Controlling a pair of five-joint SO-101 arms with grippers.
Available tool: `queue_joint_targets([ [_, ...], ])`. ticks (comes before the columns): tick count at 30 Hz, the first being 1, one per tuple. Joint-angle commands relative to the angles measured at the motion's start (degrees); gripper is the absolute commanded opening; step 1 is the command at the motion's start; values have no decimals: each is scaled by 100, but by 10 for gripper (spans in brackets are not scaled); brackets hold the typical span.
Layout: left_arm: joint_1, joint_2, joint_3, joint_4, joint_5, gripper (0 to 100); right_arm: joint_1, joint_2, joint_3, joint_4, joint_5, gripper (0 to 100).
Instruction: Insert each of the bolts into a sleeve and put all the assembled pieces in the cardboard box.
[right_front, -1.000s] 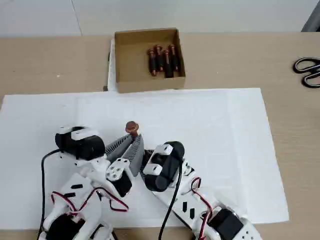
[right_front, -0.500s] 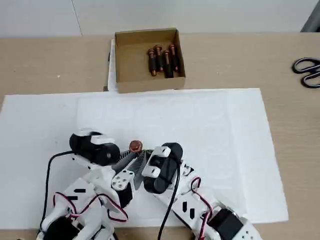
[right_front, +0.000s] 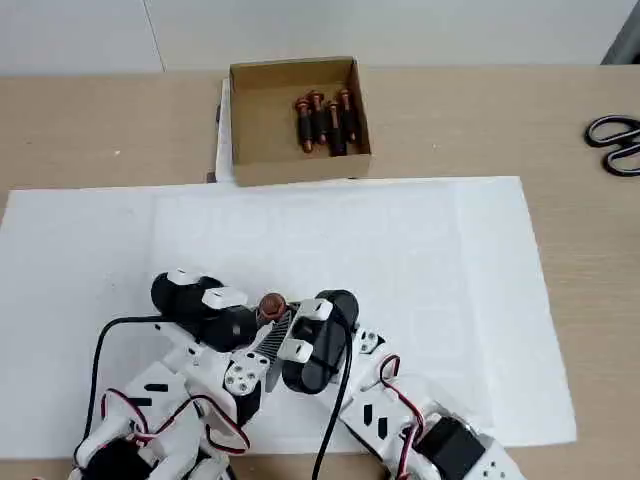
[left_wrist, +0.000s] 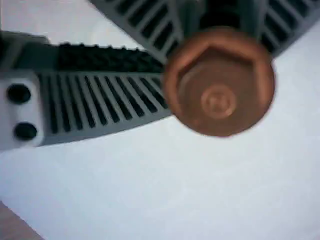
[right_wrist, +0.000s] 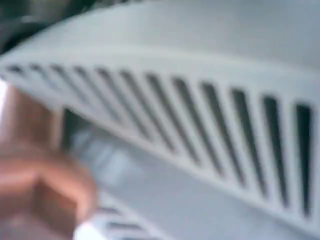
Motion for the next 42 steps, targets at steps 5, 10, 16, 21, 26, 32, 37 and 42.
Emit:
queue_joint_targets([
  [5,-123,9,-4,35,-26,47,4,-84,-545,-189,35,2],
  [10,-624,18,48,158,-44,209,4,-84,-536,-189,35,2],
  [16,-712,18,57,141,-35,221,4,-75,-510,-189,35,2],
  [21,-703,9,40,123,-26,221,4,-75,-492,-145,35,2],
  [26,-712,0,-57,44,97,221,13,-75,-387,-145,35,2],
  [32,-738,9,-444,-255,255,221,13,-75,-255,-180,35,2],
  [37,-747,9,-637,-448,413,160,13,-75,-167,-180,35,2],
  [42,-1011,9,-646,-651,387,31,13,-75,-158,-180,35,2],
])
